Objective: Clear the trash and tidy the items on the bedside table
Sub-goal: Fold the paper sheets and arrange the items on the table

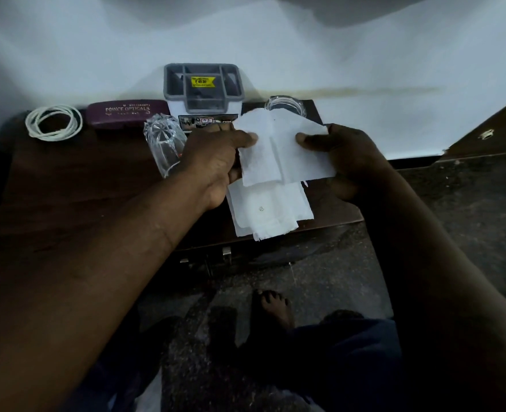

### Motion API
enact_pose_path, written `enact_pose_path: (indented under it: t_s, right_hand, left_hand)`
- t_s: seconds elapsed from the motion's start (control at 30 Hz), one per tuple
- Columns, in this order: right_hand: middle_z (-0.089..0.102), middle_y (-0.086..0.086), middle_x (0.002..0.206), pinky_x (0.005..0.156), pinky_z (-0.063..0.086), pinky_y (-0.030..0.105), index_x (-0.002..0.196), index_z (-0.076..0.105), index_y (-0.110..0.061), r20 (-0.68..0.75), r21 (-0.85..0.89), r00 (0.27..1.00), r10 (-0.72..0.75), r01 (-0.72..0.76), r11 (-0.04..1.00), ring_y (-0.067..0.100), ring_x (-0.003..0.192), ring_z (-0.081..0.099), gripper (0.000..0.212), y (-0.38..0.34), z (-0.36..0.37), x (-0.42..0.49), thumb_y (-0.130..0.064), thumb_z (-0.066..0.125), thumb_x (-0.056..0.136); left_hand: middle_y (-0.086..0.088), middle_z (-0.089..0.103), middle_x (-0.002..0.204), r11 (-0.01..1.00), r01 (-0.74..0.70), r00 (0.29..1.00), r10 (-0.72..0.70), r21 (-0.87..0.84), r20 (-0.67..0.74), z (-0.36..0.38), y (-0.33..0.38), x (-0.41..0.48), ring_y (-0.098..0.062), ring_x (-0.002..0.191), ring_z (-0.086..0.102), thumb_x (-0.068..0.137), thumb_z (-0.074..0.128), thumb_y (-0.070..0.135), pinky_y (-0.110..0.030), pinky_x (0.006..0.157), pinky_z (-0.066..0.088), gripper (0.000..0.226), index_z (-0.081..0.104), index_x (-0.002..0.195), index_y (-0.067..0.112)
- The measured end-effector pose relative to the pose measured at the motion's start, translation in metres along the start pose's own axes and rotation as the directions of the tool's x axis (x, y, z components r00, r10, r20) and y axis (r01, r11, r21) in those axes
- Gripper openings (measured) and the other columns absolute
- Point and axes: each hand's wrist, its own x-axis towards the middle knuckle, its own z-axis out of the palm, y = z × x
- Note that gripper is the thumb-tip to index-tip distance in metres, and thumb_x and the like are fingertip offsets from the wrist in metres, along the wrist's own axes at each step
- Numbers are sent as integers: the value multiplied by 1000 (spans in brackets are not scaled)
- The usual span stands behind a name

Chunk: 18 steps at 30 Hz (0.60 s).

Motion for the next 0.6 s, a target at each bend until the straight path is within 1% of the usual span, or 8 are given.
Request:
enact_pose_path:
  t_s: [0.07,0.1,0.2,0.23,0.33,0.47,0.53,0.6]
  right_hand:
    - [77,7,85,58,59,29,113,74,1,-74,-6,996,-46,46,999,17,67,73,29,-1,-1,1,-4,79,85]
    - [77,4,79,55,60,29,112,74,0,-109,5,992,-64,65,998,15,63,74,27,-3,-1,1,-4,78,86]
    - [77,4,78,53,61,32,114,74,-3,-203,65,978,-56,70,995,17,62,74,26,-6,-5,3,-5,77,88]
    - [77,7,84,53,60,32,116,73,-3,-225,73,974,-34,52,996,19,63,74,28,-6,-7,5,-4,77,87]
    - [77,16,100,68,63,45,112,74,-5,-267,75,963,39,-19,997,29,78,74,26,-2,-7,7,0,75,87]
    - [76,12,88,52,61,34,93,75,-9,-301,-49,954,-10,-5,999,27,70,72,13,2,-7,10,0,77,82]
    - [77,13,95,55,59,31,96,77,-8,-325,-103,945,-45,12,995,28,76,72,16,4,-9,12,-3,78,81]
    - [77,10,96,58,59,30,95,77,-11,-365,-125,928,-76,32,992,28,83,74,15,3,-12,13,-6,78,81]
  left_hand:
    - [-2,78,89,999,-4,1000,5,-53,16,1,4,-2,-16,71,74,93,71,12,-29,60,60,5,71,96,15]
    - [-1,78,91,998,-5,1000,6,-62,21,1,5,-3,-15,72,74,96,67,18,-29,61,59,9,71,104,15]
    - [0,79,88,1000,2,1000,-1,-24,16,2,7,-5,-14,72,74,103,53,19,-29,63,62,16,65,113,14]
    - [-1,78,91,999,13,1000,-13,29,-4,2,6,-5,-16,72,74,104,50,15,-29,63,63,16,64,112,13]
    - [-10,71,97,961,53,998,-46,273,-35,3,-3,-6,-25,69,69,100,53,5,-30,62,62,13,62,97,13]
    - [-12,71,91,826,17,1000,-19,564,-2,1,-15,-8,-22,57,72,94,64,5,-40,68,65,12,63,87,15]
    - [-8,71,91,725,-15,1000,19,688,2,0,-18,-6,-26,68,76,91,66,9,-47,75,65,10,63,88,18]
    - [-5,71,93,683,-41,999,37,729,22,-1,-21,-5,-28,79,77,89,69,13,-46,80,64,9,66,93,20]
